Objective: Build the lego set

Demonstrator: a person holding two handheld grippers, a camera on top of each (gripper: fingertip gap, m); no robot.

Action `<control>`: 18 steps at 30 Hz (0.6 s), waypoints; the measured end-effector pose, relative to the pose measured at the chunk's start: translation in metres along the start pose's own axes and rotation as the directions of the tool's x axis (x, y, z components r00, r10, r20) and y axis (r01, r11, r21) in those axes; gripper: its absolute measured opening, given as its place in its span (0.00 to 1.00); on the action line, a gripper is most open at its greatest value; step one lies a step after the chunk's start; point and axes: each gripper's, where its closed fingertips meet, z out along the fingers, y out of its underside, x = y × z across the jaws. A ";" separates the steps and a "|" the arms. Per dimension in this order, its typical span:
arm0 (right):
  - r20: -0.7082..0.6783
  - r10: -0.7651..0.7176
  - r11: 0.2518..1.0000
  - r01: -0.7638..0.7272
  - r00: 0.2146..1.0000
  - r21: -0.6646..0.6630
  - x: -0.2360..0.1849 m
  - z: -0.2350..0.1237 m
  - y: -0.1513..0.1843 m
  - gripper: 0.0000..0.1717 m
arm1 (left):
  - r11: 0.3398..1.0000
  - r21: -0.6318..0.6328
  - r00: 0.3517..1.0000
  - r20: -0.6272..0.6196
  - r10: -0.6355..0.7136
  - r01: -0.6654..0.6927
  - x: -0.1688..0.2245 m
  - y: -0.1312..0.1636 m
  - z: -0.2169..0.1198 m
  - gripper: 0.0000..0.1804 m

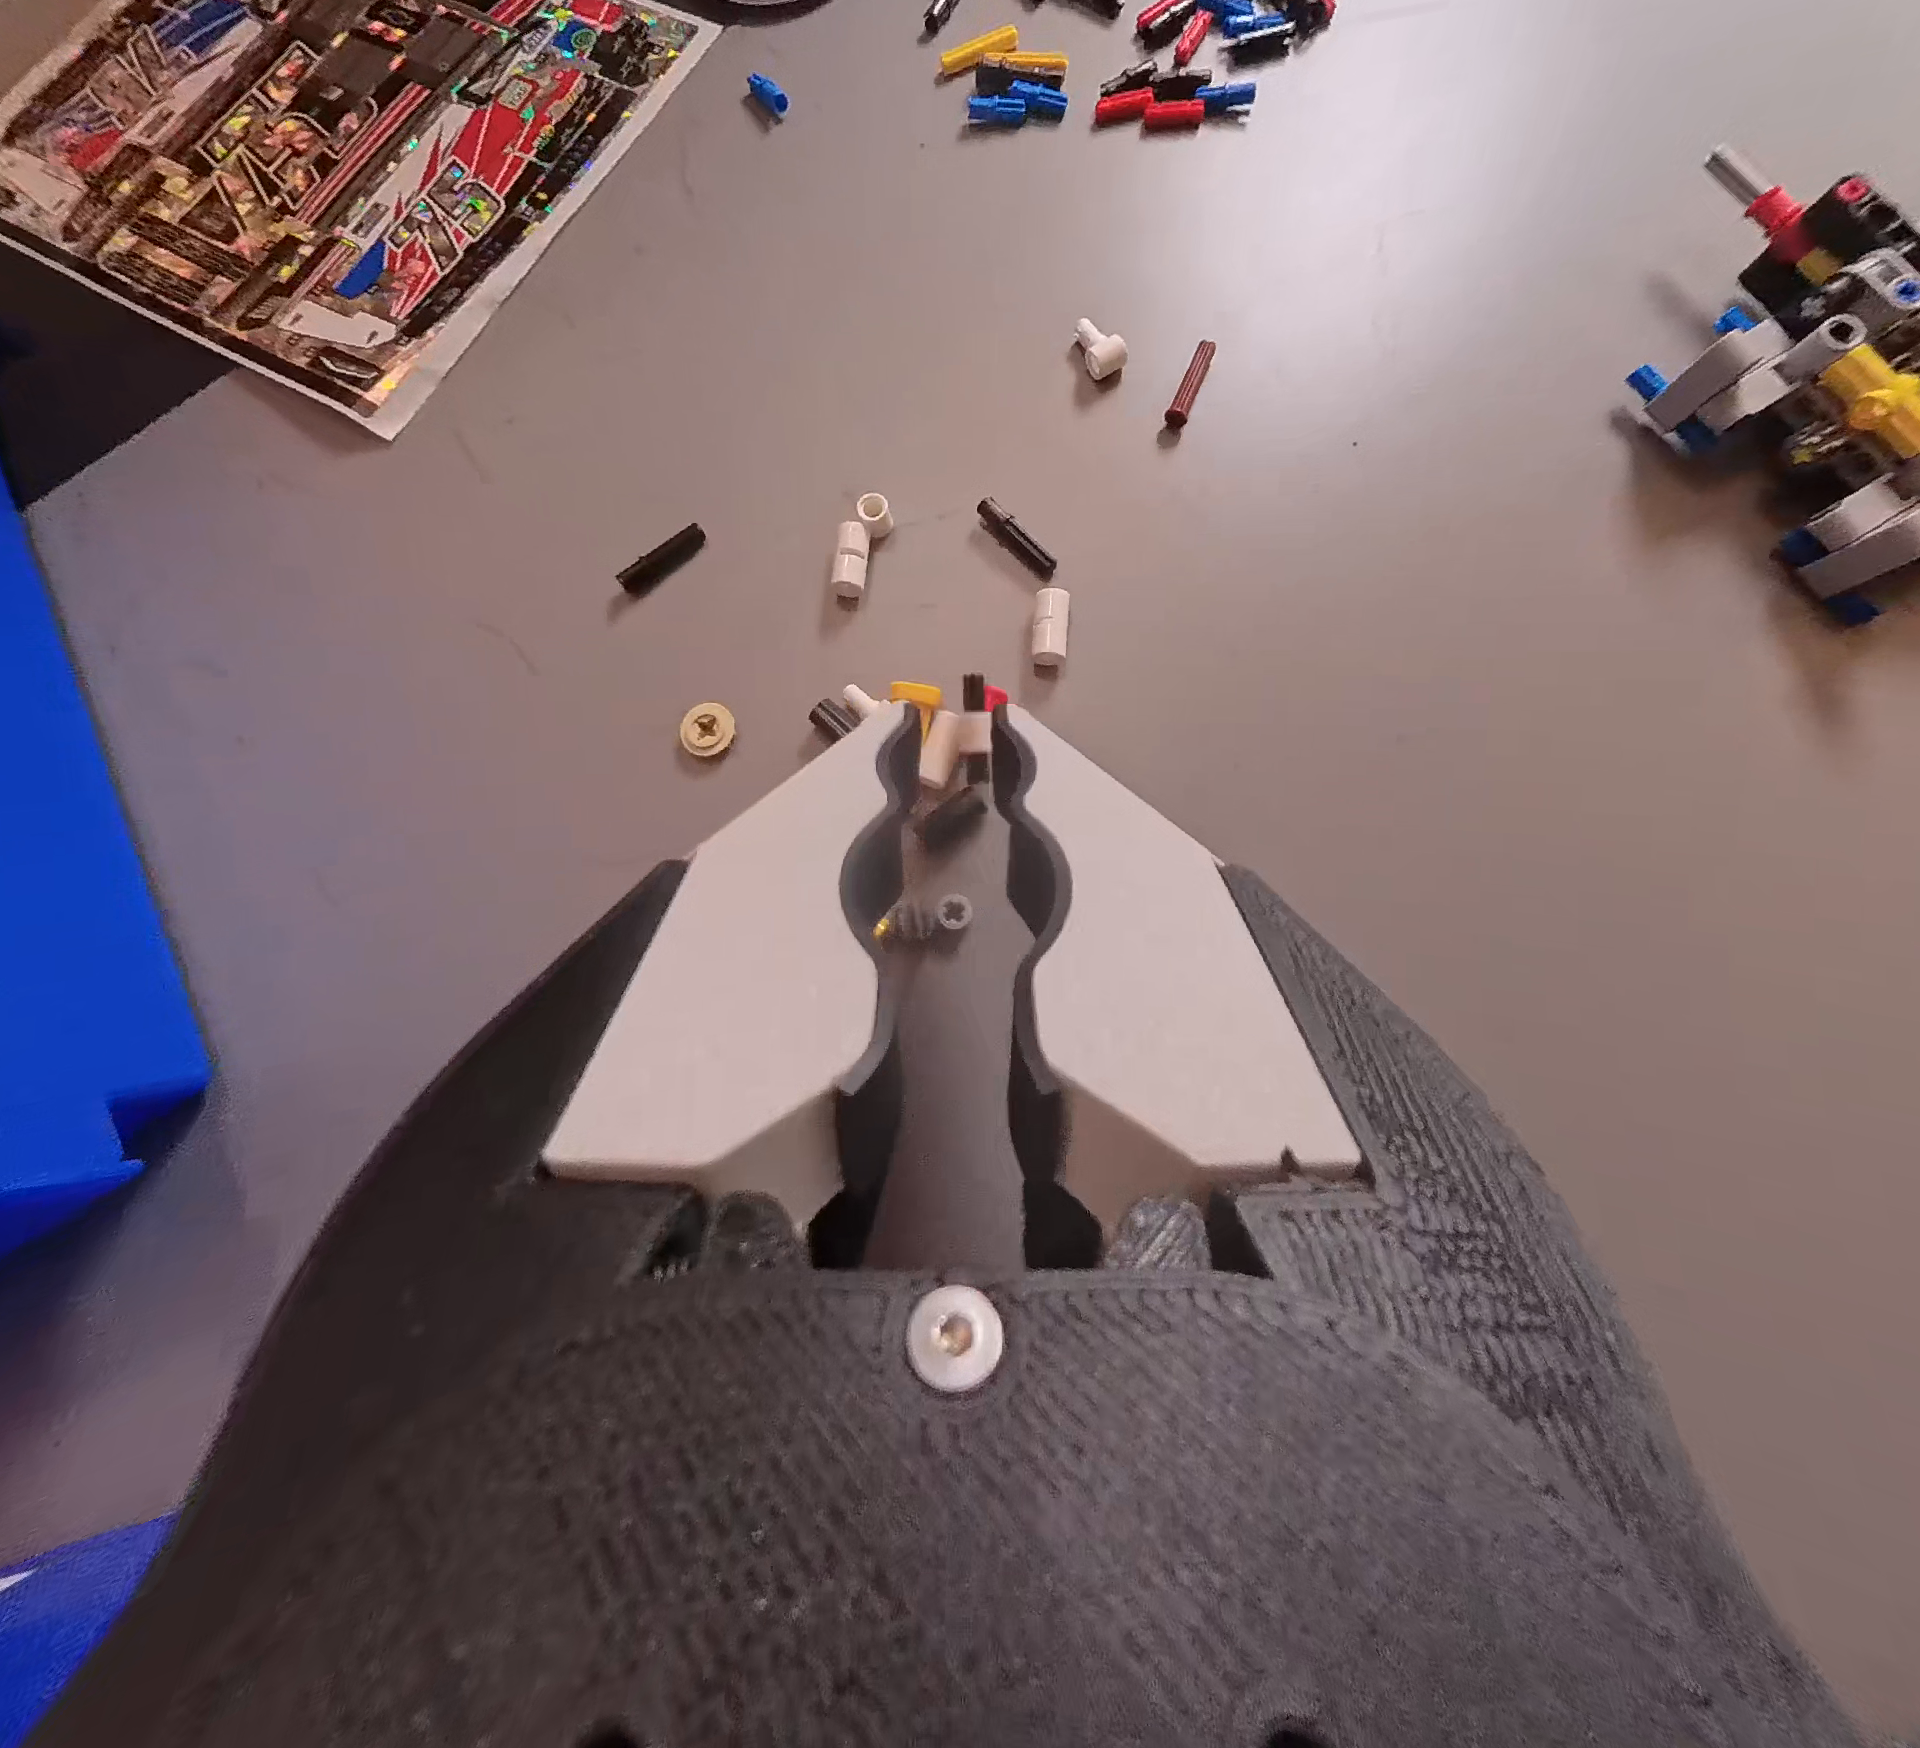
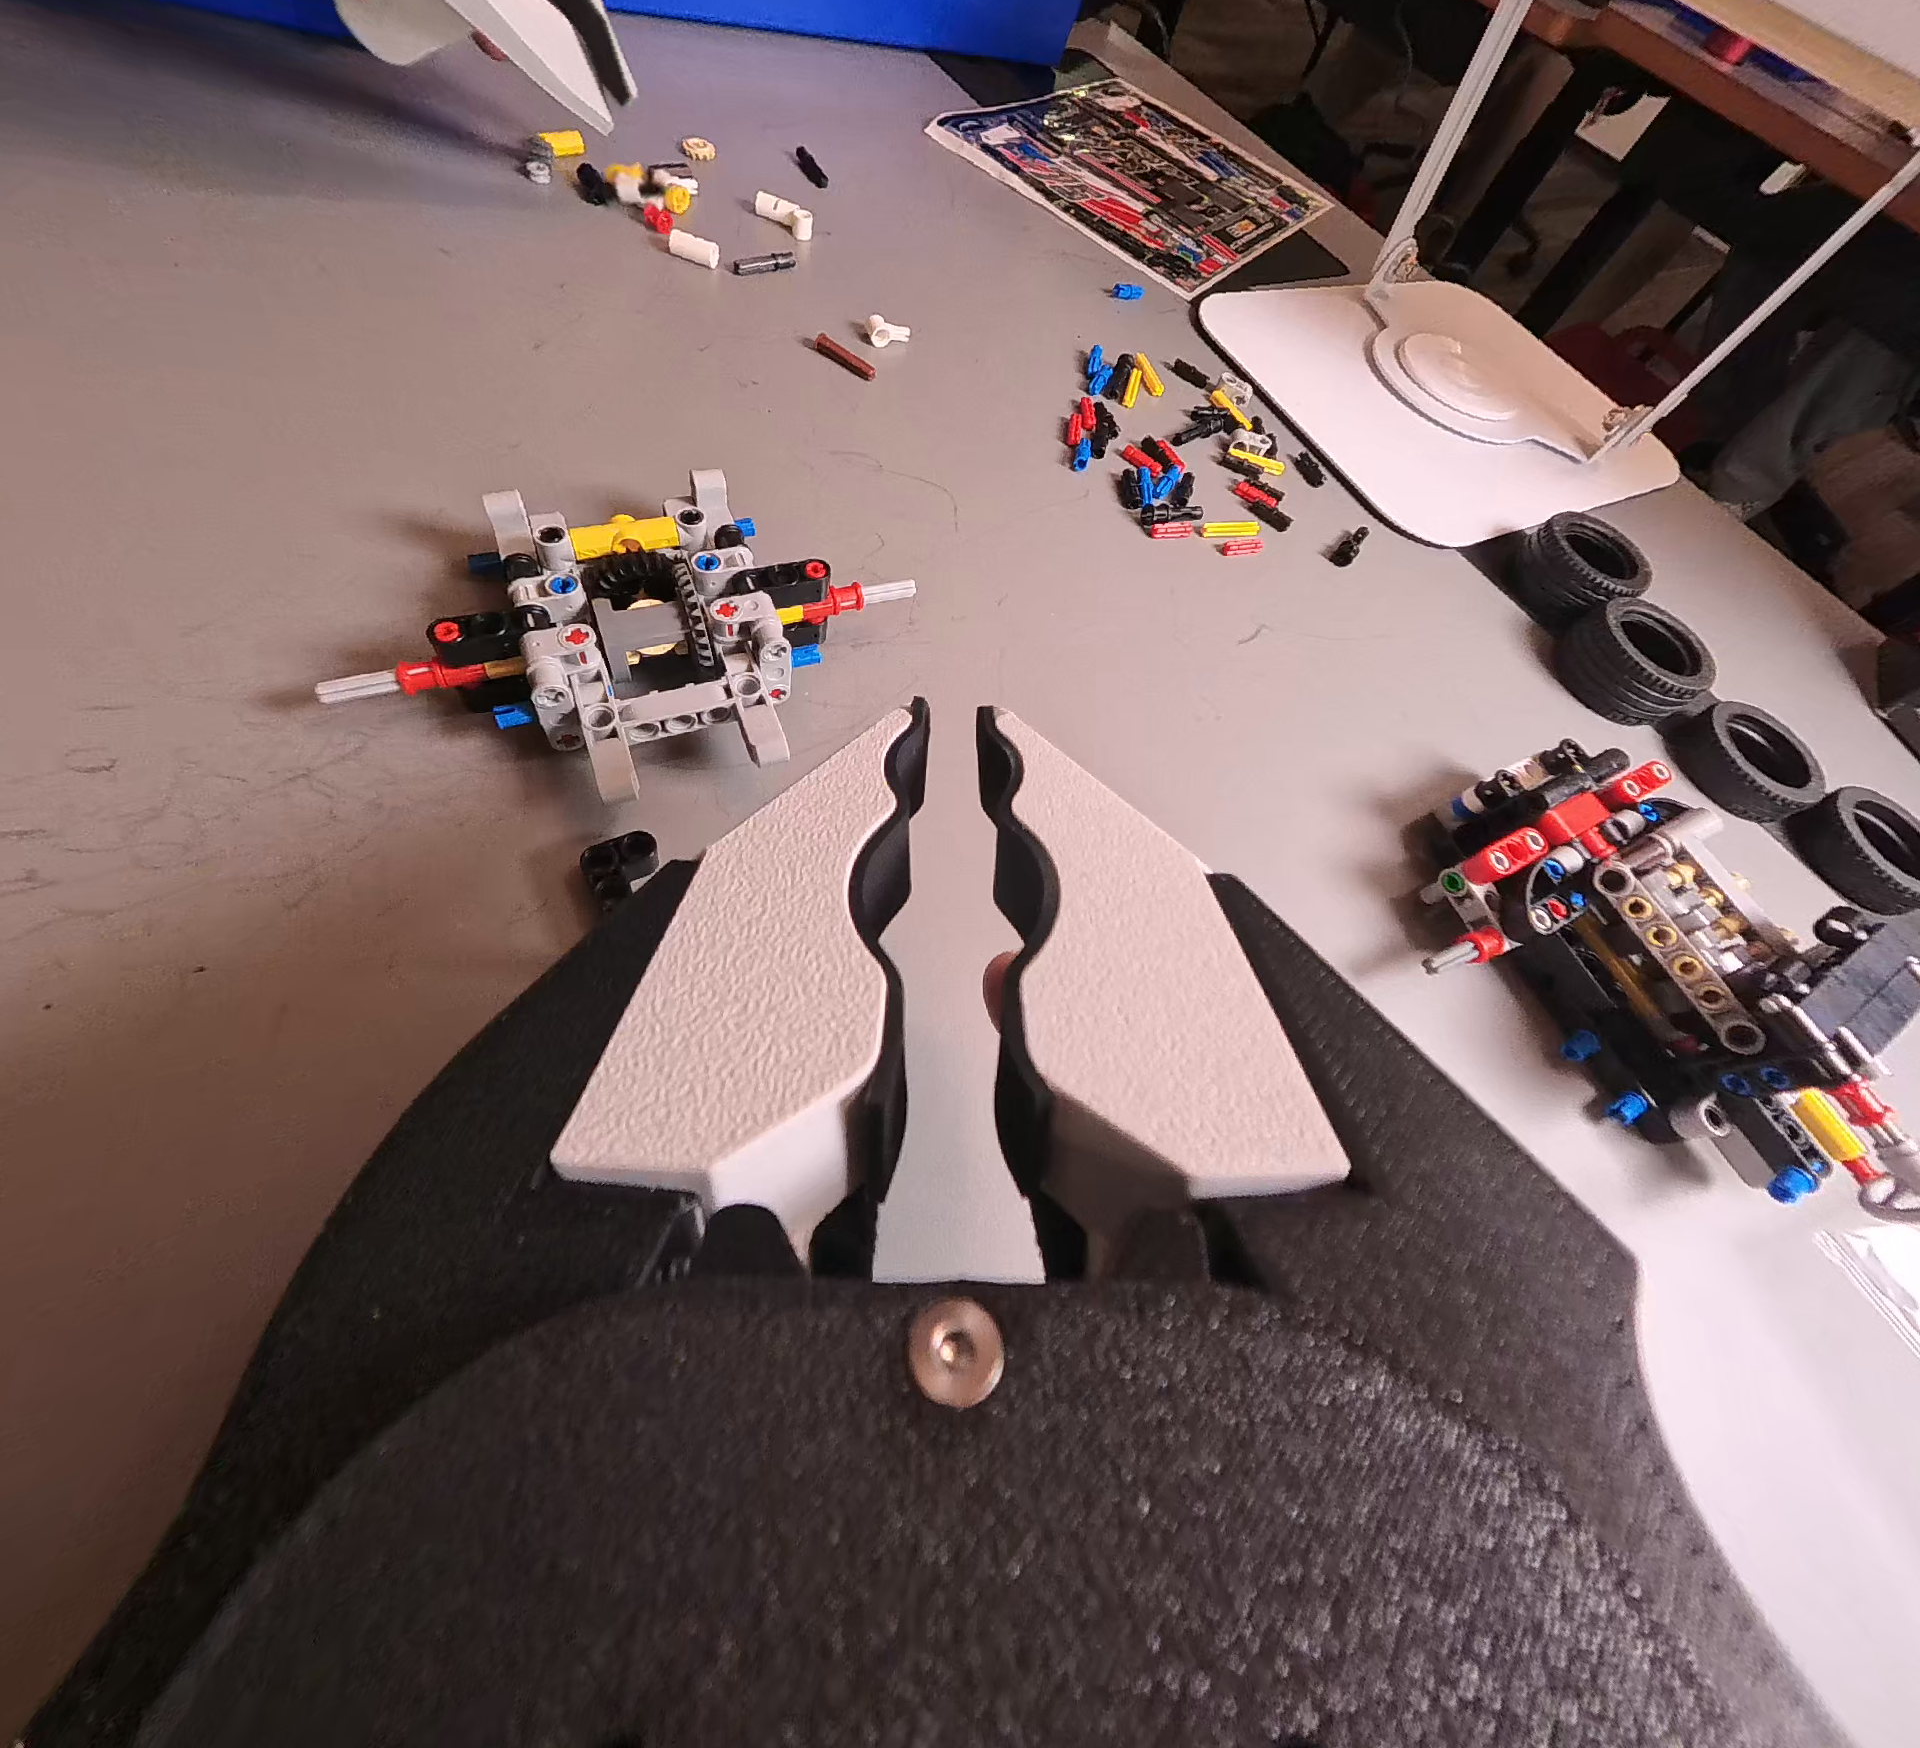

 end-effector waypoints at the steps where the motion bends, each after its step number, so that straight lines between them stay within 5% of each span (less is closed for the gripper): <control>1: 0.001 0.001 1.000 -0.001 1.000 -0.001 0.000 0.000 0.000 0.05 | 1.000 0.014 1.000 -0.003 -0.022 0.022 -0.002 -0.002 -0.002 0.08; 8: 0.008 0.015 1.000 -0.015 1.000 -0.008 -0.001 0.004 0.003 0.04 | 0.973 0.179 0.989 -0.056 -0.138 0.146 -0.002 -0.032 -0.008 0.10; 18: 0.002 0.018 1.000 -0.018 1.000 -0.007 0.001 0.002 0.003 0.04 | 0.999 -0.021 0.998 -0.033 -0.048 0.048 0.015 -0.018 0.052 0.12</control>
